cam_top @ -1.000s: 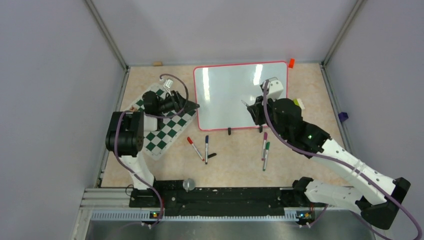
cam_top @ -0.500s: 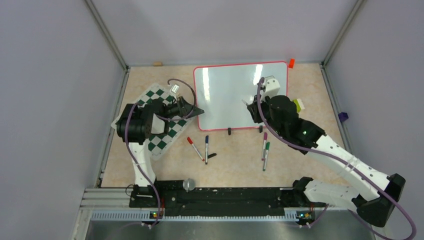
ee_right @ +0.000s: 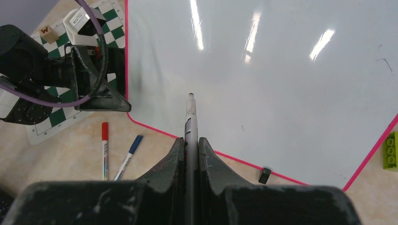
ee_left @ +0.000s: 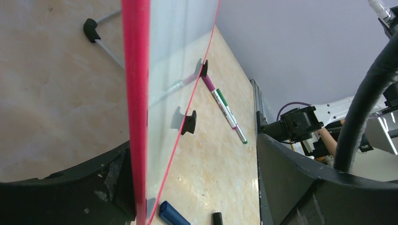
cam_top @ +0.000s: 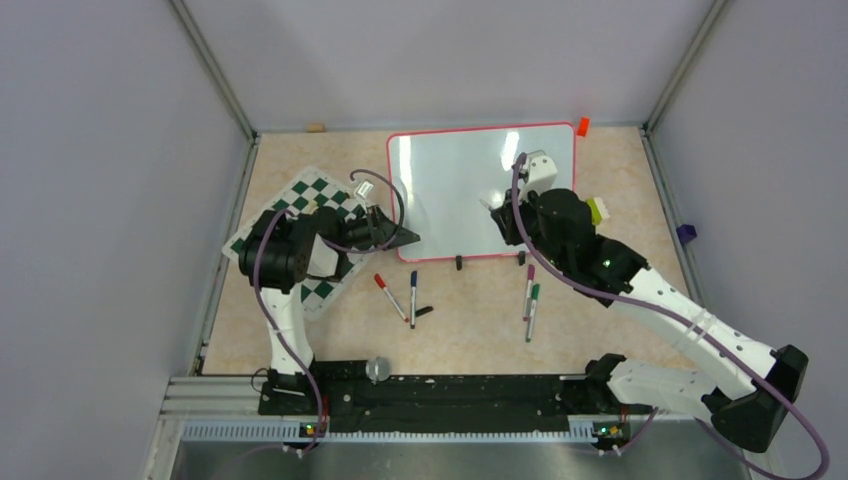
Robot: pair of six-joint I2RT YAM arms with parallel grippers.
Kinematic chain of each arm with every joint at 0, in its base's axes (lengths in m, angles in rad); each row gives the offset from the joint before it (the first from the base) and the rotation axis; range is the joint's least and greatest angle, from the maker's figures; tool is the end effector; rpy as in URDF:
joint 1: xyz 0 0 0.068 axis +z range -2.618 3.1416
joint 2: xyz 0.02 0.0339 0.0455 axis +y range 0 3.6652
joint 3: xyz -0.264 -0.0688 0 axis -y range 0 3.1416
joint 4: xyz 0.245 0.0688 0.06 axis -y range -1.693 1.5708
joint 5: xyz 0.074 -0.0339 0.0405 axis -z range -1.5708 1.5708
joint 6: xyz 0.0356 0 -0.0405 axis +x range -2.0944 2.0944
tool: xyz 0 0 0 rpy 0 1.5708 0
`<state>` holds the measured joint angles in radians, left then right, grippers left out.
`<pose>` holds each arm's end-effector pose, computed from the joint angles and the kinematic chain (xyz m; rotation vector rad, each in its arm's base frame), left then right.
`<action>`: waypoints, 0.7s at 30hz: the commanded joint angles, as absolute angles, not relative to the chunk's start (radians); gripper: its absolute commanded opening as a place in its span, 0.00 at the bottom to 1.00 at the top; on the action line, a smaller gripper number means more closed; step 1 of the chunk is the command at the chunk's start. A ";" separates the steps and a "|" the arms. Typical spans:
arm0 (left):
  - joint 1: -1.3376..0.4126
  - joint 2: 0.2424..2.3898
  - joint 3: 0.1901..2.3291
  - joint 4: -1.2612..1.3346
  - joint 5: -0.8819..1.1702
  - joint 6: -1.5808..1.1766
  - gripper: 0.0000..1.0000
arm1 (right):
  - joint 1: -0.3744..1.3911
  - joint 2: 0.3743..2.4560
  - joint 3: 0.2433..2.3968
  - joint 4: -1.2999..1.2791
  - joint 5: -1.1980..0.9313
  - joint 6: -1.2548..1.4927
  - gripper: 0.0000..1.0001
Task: Write a sentence on the whiteboard
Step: Hold the whiteboard on the whiteboard stand.
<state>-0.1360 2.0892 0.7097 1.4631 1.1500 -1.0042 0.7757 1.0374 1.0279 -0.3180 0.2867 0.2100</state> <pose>0.3369 -0.0789 0.1211 0.3263 1.7960 -1.6897 0.1739 0.1565 0.3637 -0.3406 1.8737 0.4012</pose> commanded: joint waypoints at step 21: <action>-0.139 2.040 0.728 1.613 1.183 -1.056 0.92 | 0.765 0.998 1.038 -0.303 0.289 0.238 0.00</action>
